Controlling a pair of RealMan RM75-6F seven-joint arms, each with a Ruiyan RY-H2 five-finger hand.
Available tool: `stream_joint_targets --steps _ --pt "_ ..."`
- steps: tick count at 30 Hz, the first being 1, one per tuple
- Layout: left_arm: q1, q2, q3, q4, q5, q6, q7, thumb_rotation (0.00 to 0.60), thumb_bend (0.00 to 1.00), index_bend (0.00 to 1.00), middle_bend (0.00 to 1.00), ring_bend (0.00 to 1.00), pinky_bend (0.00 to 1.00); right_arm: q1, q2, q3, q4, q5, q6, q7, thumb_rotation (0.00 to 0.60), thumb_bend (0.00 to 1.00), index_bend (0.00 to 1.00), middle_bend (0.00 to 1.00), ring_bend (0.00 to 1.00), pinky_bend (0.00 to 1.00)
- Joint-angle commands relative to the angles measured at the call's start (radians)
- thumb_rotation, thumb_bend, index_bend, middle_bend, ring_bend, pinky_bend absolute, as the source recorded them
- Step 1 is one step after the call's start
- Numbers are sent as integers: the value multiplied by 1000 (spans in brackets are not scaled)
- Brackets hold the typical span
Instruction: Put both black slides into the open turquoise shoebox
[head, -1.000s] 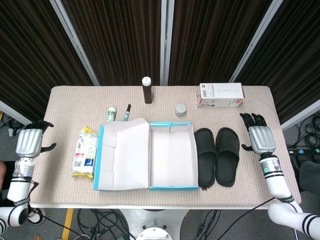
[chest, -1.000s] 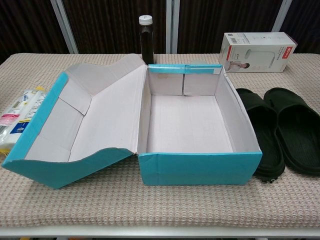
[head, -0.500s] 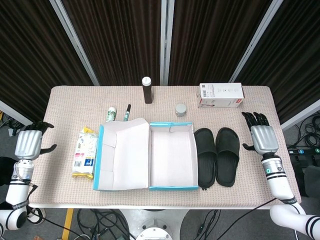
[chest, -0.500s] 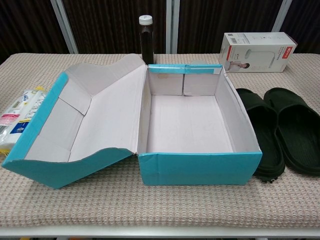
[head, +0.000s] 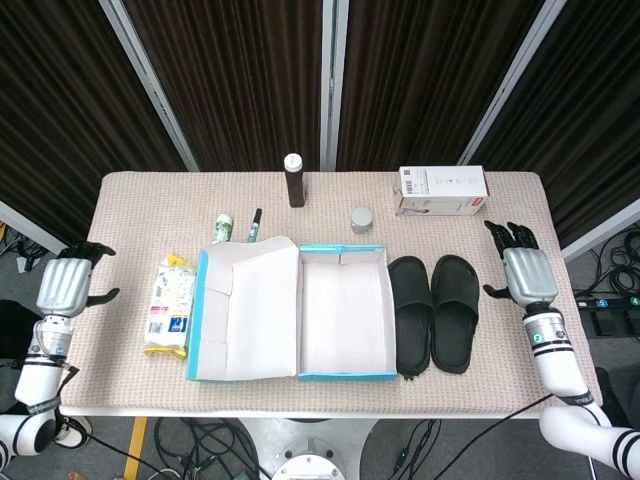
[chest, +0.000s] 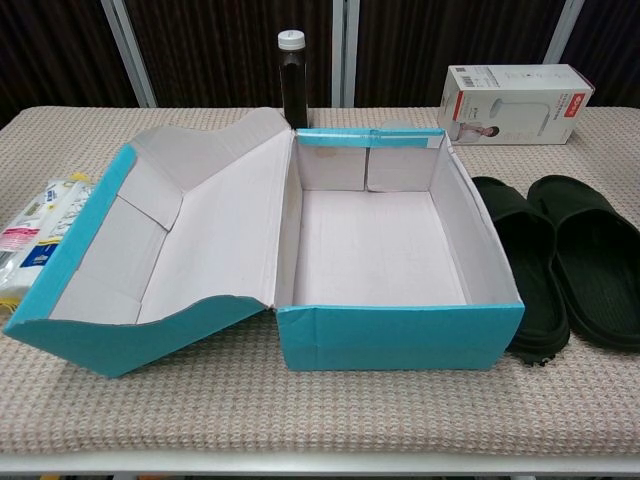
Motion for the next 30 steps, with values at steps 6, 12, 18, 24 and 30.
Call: stream_joint_targets --steps 6,12,18,24,30 --pt "-1 1 0 16 5 5 -21 600 135 339 312 219 320 51 17 24 -51 65 -95 -10 600 26 30 137 32 44" --pt "4 -2 -3 32 16 36 -41 600 134 340 312 219 319 95 31 29 -77 122 -150 -53 600 26 31 158 58 61" --pt "0 9 4 14 22 22 -53 600 134 342 310 219 317 168 49 31 -146 353 -231 -178 600 26 32 163 58 95" --pt "-10 33 -5 -20 22 14 -67 600 135 342 306 219 315 268 91 9 -186 539 -332 -236 600 26 33 162 58 82" --pt "-10 34 3 -14 24 3 -82 600 135 342 306 219 315 355 86 -33 -177 652 -381 -275 600 26 33 161 58 82"
